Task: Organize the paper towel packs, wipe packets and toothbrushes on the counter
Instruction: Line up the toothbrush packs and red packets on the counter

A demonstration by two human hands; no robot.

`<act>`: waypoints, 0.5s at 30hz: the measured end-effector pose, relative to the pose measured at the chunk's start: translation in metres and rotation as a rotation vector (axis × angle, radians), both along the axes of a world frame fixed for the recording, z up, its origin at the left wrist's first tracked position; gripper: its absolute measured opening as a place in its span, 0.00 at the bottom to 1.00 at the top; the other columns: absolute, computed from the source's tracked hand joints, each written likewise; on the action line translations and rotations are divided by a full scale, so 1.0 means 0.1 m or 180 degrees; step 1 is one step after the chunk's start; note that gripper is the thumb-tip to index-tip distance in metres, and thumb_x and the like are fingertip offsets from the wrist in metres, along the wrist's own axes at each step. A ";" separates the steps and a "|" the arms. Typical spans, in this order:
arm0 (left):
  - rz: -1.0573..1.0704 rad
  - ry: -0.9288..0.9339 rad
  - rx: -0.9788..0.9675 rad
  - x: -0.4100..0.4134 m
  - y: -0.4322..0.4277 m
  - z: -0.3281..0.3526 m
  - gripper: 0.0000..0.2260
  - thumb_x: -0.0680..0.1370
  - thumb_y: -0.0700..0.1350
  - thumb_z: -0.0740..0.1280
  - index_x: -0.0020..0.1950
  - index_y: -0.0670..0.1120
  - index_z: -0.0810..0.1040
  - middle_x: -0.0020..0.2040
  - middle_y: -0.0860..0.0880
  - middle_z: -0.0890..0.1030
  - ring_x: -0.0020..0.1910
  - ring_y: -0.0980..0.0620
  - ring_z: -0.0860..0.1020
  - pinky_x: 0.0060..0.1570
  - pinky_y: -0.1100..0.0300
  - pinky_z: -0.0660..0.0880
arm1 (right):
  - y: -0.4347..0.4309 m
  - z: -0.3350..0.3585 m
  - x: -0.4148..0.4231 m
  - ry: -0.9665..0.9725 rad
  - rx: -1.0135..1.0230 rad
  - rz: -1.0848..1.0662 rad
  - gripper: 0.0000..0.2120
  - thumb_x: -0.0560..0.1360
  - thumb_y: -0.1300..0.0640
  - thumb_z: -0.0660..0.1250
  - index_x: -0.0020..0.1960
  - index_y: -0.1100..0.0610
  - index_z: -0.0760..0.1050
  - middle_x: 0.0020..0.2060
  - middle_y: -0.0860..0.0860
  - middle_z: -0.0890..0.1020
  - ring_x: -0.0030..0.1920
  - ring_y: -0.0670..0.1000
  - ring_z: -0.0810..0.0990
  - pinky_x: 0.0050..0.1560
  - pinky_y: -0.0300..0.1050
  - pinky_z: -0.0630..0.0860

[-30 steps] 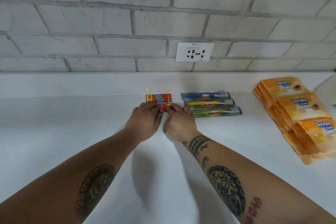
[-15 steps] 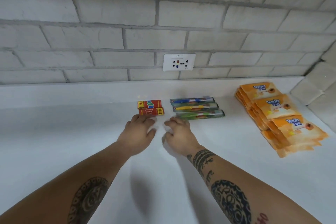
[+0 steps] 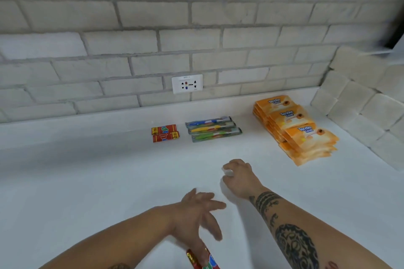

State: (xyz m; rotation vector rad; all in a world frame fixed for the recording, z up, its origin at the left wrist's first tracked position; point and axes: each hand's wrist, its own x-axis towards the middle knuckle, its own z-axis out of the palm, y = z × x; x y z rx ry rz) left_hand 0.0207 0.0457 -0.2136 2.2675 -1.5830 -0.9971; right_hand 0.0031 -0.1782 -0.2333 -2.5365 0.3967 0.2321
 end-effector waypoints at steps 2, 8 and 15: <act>-0.0056 -0.0021 -0.0093 -0.12 0.00 -0.10 0.22 0.68 0.60 0.79 0.61 0.61 0.81 0.82 0.65 0.49 0.79 0.61 0.34 0.73 0.49 0.27 | -0.02 -0.01 -0.08 -0.0034 0.0102 -0.0055 0.20 0.81 0.54 0.62 0.73 0.53 0.72 0.74 0.50 0.67 0.74 0.56 0.63 0.73 0.46 0.61; 0.0359 -0.0240 -0.0348 -0.07 -0.03 -0.24 0.10 0.74 0.56 0.75 0.50 0.53 0.84 0.82 0.63 0.56 0.80 0.60 0.43 0.77 0.50 0.33 | -0.02 -0.04 -0.22 -0.0154 0.0123 -0.0038 0.20 0.81 0.56 0.62 0.72 0.53 0.73 0.74 0.51 0.67 0.74 0.56 0.63 0.73 0.44 0.60; 0.1108 -0.0967 -0.0611 0.21 -0.15 -0.23 0.03 0.77 0.51 0.72 0.48 0.54 0.80 0.53 0.61 0.78 0.54 0.60 0.67 0.58 0.60 0.60 | 0.09 -0.03 -0.24 -0.0108 0.0312 0.0153 0.17 0.80 0.55 0.63 0.67 0.52 0.78 0.65 0.50 0.75 0.70 0.54 0.67 0.66 0.40 0.63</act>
